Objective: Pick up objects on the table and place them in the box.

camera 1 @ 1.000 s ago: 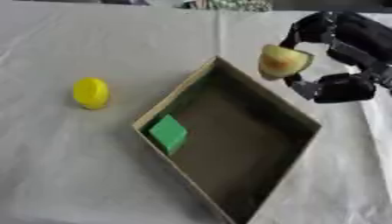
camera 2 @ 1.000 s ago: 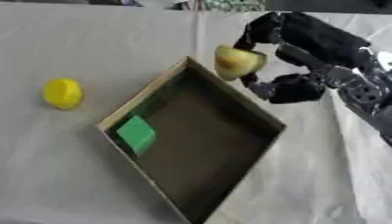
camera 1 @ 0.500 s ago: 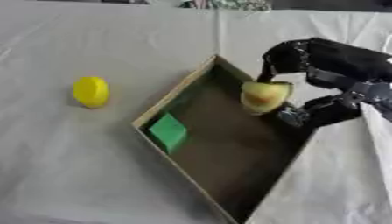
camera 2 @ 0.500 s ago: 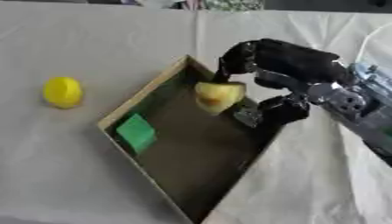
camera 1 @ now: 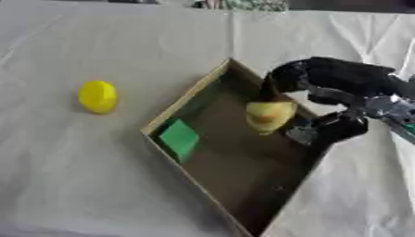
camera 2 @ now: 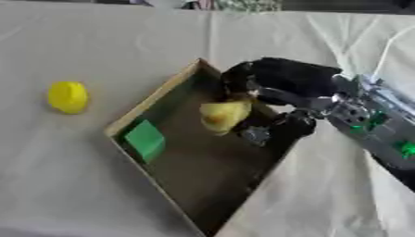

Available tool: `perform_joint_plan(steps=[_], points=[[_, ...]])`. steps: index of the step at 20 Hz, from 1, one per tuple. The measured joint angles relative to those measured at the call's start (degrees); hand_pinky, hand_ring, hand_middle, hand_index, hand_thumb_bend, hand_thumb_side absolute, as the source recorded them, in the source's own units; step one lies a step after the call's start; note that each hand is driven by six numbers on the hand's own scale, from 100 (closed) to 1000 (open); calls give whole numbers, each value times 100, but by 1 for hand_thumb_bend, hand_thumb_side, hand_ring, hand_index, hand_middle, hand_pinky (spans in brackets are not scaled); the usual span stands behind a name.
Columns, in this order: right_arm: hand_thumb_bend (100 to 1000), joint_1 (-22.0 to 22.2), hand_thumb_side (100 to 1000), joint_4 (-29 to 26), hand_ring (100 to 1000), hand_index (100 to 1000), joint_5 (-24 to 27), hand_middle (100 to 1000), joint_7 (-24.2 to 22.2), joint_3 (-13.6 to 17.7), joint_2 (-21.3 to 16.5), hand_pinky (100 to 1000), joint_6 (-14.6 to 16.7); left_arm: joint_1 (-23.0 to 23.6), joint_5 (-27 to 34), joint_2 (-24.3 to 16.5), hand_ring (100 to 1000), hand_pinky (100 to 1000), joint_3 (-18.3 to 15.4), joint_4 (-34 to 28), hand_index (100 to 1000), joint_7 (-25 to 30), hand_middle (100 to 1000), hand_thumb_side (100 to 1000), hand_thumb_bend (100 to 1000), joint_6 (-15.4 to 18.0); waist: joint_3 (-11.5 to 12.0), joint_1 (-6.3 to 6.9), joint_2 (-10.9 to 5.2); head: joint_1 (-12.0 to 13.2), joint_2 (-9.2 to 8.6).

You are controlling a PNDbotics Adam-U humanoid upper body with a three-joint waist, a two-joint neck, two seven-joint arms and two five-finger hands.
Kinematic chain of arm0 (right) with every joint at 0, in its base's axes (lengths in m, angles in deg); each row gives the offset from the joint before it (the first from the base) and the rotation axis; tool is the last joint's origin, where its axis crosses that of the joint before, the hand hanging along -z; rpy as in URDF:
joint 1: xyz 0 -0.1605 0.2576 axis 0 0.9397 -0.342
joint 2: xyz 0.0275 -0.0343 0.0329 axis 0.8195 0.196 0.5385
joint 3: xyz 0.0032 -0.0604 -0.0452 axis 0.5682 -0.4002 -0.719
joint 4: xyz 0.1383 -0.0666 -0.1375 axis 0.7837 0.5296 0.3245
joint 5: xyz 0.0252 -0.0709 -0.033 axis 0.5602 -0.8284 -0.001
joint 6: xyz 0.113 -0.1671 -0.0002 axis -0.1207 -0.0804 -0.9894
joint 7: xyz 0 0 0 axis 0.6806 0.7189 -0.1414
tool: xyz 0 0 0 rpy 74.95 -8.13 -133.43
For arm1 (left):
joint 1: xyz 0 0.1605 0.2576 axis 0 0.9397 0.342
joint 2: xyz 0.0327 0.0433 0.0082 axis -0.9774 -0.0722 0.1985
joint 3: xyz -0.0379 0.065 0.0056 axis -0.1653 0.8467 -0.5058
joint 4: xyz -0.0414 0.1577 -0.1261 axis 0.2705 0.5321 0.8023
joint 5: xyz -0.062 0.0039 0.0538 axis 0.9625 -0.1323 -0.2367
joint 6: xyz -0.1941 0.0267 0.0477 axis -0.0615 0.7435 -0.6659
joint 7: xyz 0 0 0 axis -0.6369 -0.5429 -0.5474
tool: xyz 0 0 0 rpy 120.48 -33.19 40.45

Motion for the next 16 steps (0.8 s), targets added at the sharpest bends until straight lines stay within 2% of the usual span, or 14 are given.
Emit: perform_joint_plan(steps=[1, 3, 6, 12, 16], points=[[122, -3, 415, -25, 945, 898, -87, 884, -90, -14, 25, 917, -36, 0, 1, 0, 739, 732, 1, 0, 816, 2, 730, 569, 115, -1, 0, -1, 0, 0, 0], [131, -35, 490, -68, 969, 911, -236, 903, -239, -19, 55, 934, -42, 0, 1, 0, 739, 732, 3, 0, 816, 7, 731, 569, 115, -5, -1, -1, 0, 0, 0], [127, -44, 528, -99, 974, 919, -349, 912, -344, -8, 83, 937, 73, 0, 2, 0, 739, 732, 12, 0, 816, 9, 731, 569, 115, -6, -4, -1, 0, 0, 0], [164, -44, 462, -100, 968, 919, -428, 907, -263, 91, 84, 933, 385, -3, 2, 0, 740, 732, 29, 0, 816, 17, 731, 567, 116, -4, -27, -1, 0, 5, 0], [158, -39, 322, -101, 934, 908, -439, 890, -66, 247, 86, 913, 469, -3, 2, 0, 740, 733, 29, 0, 816, 19, 731, 563, 116, -2, -40, -1, 0, 15, 0]])
